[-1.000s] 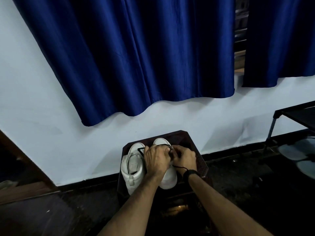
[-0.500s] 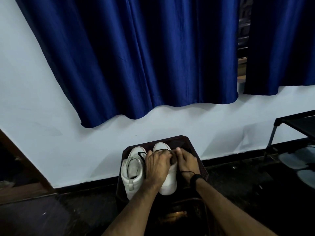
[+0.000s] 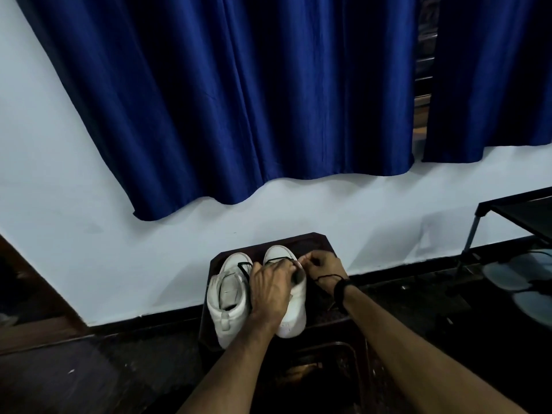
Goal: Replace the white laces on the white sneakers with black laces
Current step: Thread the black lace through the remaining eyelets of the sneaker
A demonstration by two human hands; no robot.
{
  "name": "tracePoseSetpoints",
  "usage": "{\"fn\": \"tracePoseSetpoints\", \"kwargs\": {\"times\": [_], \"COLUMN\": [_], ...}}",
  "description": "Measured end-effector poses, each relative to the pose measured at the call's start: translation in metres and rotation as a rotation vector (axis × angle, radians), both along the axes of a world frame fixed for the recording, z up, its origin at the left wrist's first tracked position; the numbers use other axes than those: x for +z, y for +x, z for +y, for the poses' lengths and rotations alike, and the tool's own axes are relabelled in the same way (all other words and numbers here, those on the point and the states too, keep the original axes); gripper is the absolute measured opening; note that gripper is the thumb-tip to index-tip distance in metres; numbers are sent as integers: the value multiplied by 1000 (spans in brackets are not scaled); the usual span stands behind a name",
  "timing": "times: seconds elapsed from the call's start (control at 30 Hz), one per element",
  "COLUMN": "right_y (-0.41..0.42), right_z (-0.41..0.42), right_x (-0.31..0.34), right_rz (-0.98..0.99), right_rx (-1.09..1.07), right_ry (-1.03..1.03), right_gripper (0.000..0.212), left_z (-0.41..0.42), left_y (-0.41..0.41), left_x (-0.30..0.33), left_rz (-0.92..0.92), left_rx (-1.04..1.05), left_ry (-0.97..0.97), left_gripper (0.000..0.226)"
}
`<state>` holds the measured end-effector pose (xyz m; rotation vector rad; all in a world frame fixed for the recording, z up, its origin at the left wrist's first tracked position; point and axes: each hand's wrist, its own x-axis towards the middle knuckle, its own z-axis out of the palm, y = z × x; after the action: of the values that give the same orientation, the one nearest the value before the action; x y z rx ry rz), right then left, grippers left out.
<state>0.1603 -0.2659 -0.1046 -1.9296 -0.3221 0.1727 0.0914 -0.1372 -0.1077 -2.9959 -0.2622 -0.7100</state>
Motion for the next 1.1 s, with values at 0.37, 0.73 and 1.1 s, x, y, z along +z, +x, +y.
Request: {"fn": "tracePoseSetpoints", "kwargs": {"times": [0.37,0.73,1.1], "right_y": [-6,11,29], "right_z": [9,-13,-53], "right_x": [-8,26,105], "right_rz": [-207,-183,-161], "right_rx": [-80,-141,-166], "right_ry": [-50,288,171], "right_gripper": [10,15,22], "left_z": [0,-3,-12], "left_y": [-2,0,-4], "left_x": [-1,-7,-1], "left_rz": [-19,-217,-214], "left_rx": [-54,98,300], "left_ry": [-4,-60,-293], "left_gripper": [22,49,75]}}
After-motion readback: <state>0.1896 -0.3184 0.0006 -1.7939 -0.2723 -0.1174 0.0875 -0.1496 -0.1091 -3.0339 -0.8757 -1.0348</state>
